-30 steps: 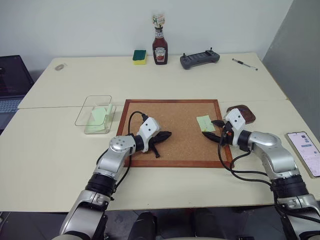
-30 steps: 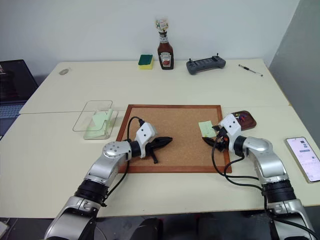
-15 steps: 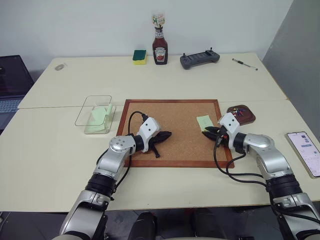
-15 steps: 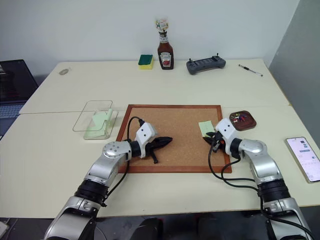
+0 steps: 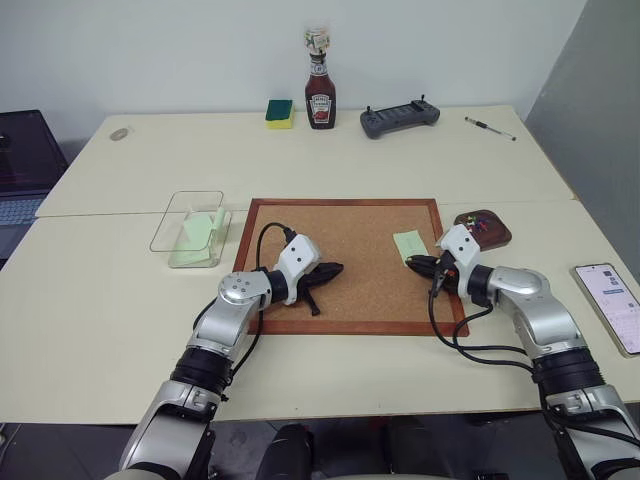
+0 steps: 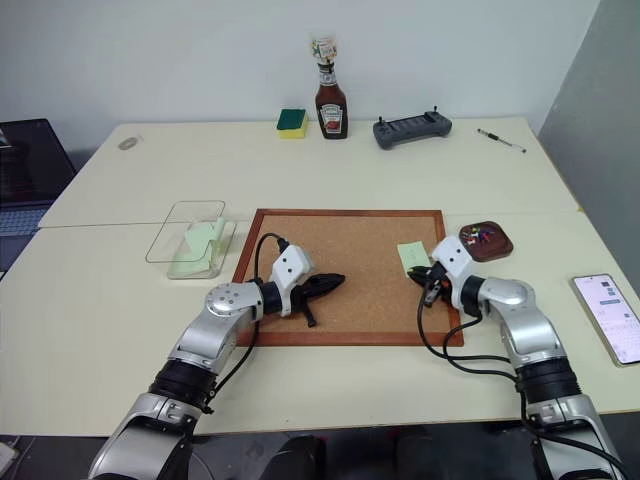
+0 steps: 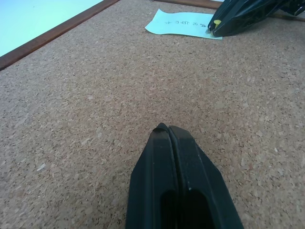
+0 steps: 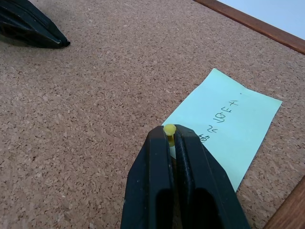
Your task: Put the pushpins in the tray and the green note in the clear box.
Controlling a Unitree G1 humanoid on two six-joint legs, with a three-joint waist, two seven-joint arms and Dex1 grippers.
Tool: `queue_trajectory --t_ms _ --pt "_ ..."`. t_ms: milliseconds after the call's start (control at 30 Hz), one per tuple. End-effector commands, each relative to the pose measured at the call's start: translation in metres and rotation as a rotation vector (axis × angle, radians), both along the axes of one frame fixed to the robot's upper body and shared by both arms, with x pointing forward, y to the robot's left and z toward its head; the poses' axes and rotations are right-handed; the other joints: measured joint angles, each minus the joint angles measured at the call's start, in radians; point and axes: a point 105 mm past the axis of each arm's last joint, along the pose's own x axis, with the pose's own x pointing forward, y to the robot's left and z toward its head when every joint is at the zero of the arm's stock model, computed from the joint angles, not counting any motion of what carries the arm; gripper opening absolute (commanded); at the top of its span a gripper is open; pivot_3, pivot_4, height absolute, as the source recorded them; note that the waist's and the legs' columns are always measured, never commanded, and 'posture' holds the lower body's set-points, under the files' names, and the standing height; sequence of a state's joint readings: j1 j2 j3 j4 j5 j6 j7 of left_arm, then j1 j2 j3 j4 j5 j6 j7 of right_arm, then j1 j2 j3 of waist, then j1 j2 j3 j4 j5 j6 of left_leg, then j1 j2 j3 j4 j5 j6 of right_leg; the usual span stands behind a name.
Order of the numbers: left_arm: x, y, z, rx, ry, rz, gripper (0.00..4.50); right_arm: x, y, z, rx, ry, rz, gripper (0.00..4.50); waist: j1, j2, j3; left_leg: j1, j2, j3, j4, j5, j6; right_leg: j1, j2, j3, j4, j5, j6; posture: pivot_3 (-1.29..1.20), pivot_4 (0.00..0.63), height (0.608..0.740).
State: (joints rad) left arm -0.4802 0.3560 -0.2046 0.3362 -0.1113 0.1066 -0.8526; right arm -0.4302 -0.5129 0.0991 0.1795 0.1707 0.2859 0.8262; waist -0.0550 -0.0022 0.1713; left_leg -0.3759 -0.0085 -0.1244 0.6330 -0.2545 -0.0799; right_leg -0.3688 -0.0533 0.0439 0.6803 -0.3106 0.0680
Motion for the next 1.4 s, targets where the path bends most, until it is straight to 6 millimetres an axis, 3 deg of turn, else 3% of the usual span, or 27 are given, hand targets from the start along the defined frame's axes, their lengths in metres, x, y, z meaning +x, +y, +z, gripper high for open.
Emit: queue_trajectory --t_ms 33,433,833,1167,1400 --pt "-0.003 0.013 -0.032 0.038 0.133 0.083 0.29 0.0 0.006 0.044 0.034 -0.157 0.043 0.0 0.0 0.0 0.0 0.0 0.0 0.0 0.0 0.0 0.0 0.0 0.0 0.0 0.0 0.0 0.0 0.0 0.15 0.74" --pt "0.017 0.017 -0.011 -0.042 0.05 0.183 2.38 -0.002 0.014 0.06 0.032 -0.217 0.067 0.0 0.006 0.0 0.0 0.0 0.0 0.0 0.0 0.0 0.0 0.001 0.0 0.0 0.0 0.0 0.0 0.0 0.15 0.74" --pt "0.009 -0.007 0.061 -0.312 0.067 0.143 4.35 -0.005 0.024 0.07 -0.02 -0.318 0.124 0.0 0.005 -0.004 0.002 -0.007 0.0 -0.002 0.0 0.0 0.0 -0.005 0.0 -0.002 0.0 0.0 0.0 0.0 0.15 0.74" --pt "-0.001 -0.019 0.111 -0.574 0.235 0.152 4.43 -0.012 0.04 0.086 -0.065 -0.515 0.181 0.0 0.005 -0.008 0.005 -0.007 0.0 -0.002 -0.001 0.0 0.0 -0.005 0.0 -0.002 -0.002 0.0 0.0 0.0 0.15 0.74" --pt "0.002 -0.039 0.125 -0.718 0.402 0.125 4.43 -0.026 0.061 0.094 -0.13 -0.643 0.297 0.0 0.007 -0.011 0.007 -0.007 0.0 -0.002 0.0 0.001 -0.002 -0.005 0.0 -0.002 -0.002 0.0 0.0 0.0 0.15 0.74"
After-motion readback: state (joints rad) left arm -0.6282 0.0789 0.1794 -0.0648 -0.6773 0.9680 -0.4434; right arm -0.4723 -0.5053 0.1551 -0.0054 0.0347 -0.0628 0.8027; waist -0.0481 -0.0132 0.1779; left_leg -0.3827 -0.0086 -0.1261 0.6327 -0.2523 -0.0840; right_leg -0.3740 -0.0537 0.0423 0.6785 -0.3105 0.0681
